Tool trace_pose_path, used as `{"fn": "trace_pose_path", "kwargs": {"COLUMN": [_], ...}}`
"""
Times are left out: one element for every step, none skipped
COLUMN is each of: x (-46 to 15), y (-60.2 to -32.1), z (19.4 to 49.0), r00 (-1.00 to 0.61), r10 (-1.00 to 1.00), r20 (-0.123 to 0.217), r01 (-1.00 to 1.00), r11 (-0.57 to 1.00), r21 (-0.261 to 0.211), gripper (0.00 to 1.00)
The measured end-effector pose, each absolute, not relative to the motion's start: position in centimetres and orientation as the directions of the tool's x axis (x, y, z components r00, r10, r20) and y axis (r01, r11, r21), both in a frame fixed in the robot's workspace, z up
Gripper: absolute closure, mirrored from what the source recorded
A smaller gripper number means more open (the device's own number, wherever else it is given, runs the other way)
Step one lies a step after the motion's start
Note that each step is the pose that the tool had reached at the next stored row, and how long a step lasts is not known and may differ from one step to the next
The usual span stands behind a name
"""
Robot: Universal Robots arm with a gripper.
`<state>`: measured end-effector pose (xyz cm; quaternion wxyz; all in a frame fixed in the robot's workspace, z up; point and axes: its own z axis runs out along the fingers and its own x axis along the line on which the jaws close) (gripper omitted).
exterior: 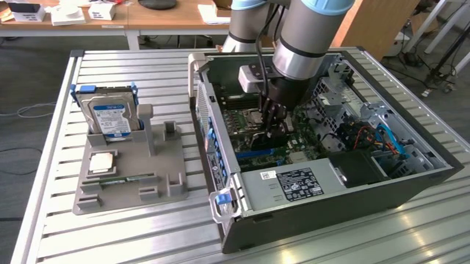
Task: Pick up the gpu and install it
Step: 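Insert the gpu into the slot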
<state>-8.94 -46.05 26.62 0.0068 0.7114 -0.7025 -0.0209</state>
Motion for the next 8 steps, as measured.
{"fn": "trace_pose_path", "kwargs": {"x": [-8.94, -8.94, -8.94, -8.94, -8.94, -8.94, -8.94, -8.94], "y": [-46.05, -46.05, -46.05, -46.05, -46.05, -46.05, -46.05, -46.05], "z": [26.63, 26.66, 26.66, 26.66, 26.66, 26.66, 26.66, 26.67], "r00": [0.012, 0.012, 0.012, 0.012, 0.012, 0.012, 0.012, 0.012], "r10": [-1.0, -1.0, -1.0, -1.0, -1.0, -1.0, -1.0, -1.0], "r20": [-0.02, -0.02, -0.021, -0.021, -0.02, -0.021, -0.021, -0.02], "r01": [-0.999, -0.999, -0.999, -0.999, -0.999, -0.999, -0.999, -0.999], "r11": [-0.013, -0.013, -0.013, -0.013, -0.013, -0.013, -0.013, -0.013], "r21": [0.039, 0.039, 0.039, 0.039, 0.039, 0.039, 0.039, 0.039], "gripper": [0.73, 0.73, 0.73, 0.73, 0.73, 0.73, 0.73, 0.73]}}
